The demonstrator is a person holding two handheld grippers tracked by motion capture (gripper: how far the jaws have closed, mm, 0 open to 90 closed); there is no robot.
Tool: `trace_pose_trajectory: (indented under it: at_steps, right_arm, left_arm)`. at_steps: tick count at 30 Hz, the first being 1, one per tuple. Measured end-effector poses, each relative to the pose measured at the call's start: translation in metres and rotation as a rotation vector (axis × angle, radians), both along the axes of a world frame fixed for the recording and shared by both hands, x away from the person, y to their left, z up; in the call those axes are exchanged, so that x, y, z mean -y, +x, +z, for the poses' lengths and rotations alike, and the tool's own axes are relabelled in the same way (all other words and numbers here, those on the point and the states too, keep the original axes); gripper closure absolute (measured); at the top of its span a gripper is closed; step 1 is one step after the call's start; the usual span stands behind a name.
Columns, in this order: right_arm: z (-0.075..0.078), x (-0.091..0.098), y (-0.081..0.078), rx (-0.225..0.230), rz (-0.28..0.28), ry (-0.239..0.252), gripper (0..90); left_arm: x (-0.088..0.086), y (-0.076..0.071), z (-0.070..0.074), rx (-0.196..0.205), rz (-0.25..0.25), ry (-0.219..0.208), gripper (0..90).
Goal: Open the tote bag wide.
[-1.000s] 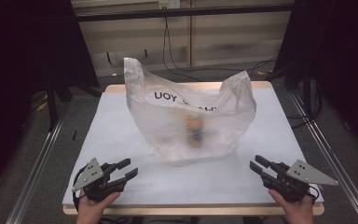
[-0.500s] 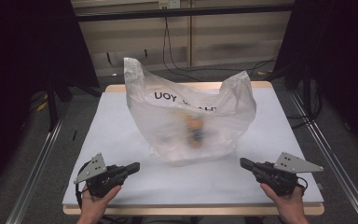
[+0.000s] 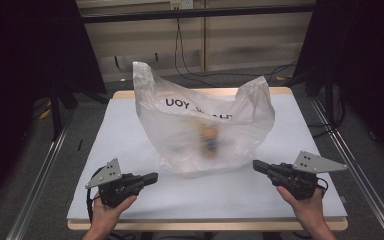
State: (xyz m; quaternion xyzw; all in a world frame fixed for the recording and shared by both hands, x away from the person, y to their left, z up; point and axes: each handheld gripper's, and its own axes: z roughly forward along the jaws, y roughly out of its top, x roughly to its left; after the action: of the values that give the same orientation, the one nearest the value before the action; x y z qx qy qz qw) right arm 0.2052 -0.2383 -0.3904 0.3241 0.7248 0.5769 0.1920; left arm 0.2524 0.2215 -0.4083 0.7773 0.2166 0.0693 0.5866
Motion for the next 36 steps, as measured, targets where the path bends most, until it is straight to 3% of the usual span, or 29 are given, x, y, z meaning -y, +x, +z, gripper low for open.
trace_pose_trajectory:
  at_steps: [2, 10, 12, 16, 23, 26, 29, 35, 36]
  right_arm:
    - [0.008, 0.0, 0.004, -0.001, 0.007, 0.007, 90.0]
    - [0.027, -0.009, 0.02, 0.021, 0.039, 0.036, 90.0]
    - [0.032, -0.012, 0.024, 0.029, 0.046, 0.039, 90.0]
    - [0.042, -0.02, 0.03, 0.04, 0.062, 0.034, 90.0]
    - [0.066, -0.035, 0.038, 0.067, 0.077, 0.028, 90.0]
    - [0.077, -0.039, 0.039, 0.08, 0.083, 0.034, 90.0]
    - [0.099, -0.046, 0.044, 0.096, 0.075, 0.027, 90.0]
    - [0.114, -0.05, 0.058, 0.102, 0.037, 0.02, 90.0]
    - [0.117, -0.053, 0.064, 0.098, 0.03, 0.013, 90.0]
  left_arm:
    - [0.005, 0.007, 0.009, 0.003, 0.004, -0.021, 90.0]
    - [0.022, 0.021, 0.022, 0.028, -0.004, -0.013, 90.0]
    - [0.027, 0.027, 0.026, 0.024, -0.01, -0.029, 90.0]
    - [0.031, 0.033, 0.035, 0.021, -0.024, -0.061, 90.0]
    - [0.04, 0.039, 0.053, 0.048, -0.041, -0.066, 90.0]
    - [0.043, 0.043, 0.067, 0.066, -0.045, -0.089, 90.0]
    - [0.048, 0.048, 0.09, 0.103, -0.044, -0.077, 90.0]
    - [0.055, 0.059, 0.113, 0.132, -0.04, -0.091, 90.0]
    - [0.056, 0.064, 0.123, 0.138, -0.042, -0.114, 90.0]
